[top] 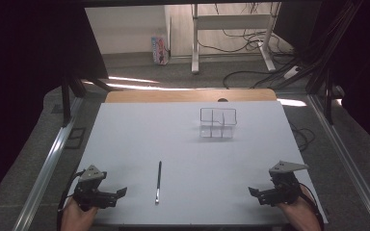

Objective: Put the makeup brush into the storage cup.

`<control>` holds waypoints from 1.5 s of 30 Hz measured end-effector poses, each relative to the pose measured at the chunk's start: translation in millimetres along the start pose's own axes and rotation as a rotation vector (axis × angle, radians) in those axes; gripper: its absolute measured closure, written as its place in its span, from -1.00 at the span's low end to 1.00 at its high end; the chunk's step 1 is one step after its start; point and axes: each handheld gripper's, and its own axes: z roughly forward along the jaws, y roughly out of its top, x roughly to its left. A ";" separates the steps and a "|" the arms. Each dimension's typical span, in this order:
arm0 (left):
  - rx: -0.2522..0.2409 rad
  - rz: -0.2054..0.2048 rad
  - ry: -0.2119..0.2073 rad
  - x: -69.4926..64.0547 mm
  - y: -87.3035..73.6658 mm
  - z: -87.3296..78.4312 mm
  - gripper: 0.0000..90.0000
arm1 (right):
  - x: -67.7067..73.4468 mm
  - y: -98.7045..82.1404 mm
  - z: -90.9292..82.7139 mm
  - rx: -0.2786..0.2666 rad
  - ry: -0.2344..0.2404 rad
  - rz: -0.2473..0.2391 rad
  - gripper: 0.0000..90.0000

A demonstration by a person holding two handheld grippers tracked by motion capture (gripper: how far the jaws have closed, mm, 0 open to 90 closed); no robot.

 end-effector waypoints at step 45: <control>0.110 -0.005 0.100 -6.8 24.2 5.9 -1.00 | 3.2 0.2 1.7 0.015 0.008 -0.033 -1.00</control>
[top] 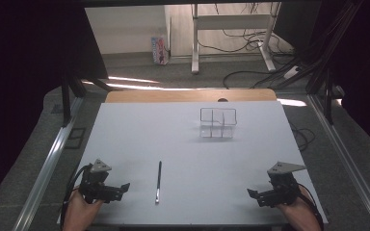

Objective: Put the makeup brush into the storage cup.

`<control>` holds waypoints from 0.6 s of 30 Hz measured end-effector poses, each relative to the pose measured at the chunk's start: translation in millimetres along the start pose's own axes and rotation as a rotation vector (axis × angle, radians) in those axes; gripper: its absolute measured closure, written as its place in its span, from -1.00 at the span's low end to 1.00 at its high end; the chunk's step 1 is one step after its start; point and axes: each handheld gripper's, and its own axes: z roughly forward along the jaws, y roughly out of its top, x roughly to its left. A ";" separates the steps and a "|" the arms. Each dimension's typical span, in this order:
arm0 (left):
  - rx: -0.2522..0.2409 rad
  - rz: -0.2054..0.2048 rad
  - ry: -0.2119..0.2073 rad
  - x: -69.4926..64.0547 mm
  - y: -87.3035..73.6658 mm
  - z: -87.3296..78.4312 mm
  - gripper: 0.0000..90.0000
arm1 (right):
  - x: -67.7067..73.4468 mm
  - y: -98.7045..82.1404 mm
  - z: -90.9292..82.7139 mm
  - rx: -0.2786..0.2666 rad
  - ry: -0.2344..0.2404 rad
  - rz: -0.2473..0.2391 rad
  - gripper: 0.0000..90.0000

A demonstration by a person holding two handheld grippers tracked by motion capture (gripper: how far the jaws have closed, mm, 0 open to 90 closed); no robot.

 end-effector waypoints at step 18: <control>0.080 0.034 -0.016 -4.6 20.4 7.0 -1.00 | 1.0 0.3 1.7 0.013 -0.009 -0.002 -1.00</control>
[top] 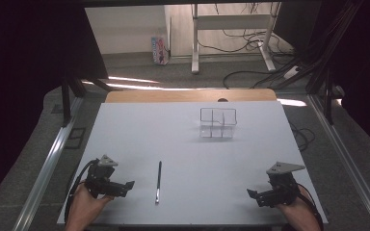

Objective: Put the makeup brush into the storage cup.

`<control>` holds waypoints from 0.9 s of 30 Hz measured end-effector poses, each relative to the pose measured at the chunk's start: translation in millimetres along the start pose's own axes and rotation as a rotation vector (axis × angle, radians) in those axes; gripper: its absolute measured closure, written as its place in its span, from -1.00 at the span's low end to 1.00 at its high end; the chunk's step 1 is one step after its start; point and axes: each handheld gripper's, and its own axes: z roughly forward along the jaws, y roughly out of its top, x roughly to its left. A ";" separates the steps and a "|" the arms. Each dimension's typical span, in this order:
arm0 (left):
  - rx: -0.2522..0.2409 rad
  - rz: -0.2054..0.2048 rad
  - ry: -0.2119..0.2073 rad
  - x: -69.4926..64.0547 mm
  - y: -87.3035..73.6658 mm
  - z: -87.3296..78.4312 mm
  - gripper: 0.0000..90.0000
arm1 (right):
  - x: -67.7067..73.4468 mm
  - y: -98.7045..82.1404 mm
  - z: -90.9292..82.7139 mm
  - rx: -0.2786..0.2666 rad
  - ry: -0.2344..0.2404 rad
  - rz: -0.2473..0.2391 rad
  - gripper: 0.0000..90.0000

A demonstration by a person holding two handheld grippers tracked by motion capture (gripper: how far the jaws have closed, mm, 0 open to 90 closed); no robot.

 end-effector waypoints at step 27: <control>0.081 0.045 -0.027 -15.5 47.9 23.2 -0.94 | 0.3 0.2 1.8 0.014 0.006 -0.004 -0.99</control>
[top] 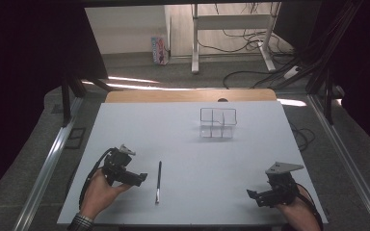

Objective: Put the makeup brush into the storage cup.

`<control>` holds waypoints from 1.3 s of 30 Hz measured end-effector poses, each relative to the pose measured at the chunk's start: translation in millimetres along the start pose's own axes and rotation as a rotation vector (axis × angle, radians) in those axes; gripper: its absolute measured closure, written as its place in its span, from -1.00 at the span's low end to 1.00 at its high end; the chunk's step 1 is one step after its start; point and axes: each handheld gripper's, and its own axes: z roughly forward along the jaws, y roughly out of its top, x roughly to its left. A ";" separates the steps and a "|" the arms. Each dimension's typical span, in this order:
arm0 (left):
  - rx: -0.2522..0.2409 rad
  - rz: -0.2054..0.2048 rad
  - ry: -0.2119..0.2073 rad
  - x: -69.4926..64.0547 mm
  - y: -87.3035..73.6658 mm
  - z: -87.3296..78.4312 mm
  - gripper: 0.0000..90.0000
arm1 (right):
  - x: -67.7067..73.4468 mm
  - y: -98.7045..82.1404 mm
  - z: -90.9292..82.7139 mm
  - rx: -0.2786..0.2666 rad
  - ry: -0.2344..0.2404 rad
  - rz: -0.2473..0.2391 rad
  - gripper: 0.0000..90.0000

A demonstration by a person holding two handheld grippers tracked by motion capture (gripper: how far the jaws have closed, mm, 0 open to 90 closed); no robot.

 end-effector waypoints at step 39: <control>0.084 0.055 0.010 -33.1 48.5 28.3 -0.51 | -0.4 0.4 2.5 0.022 0.020 -0.010 -0.94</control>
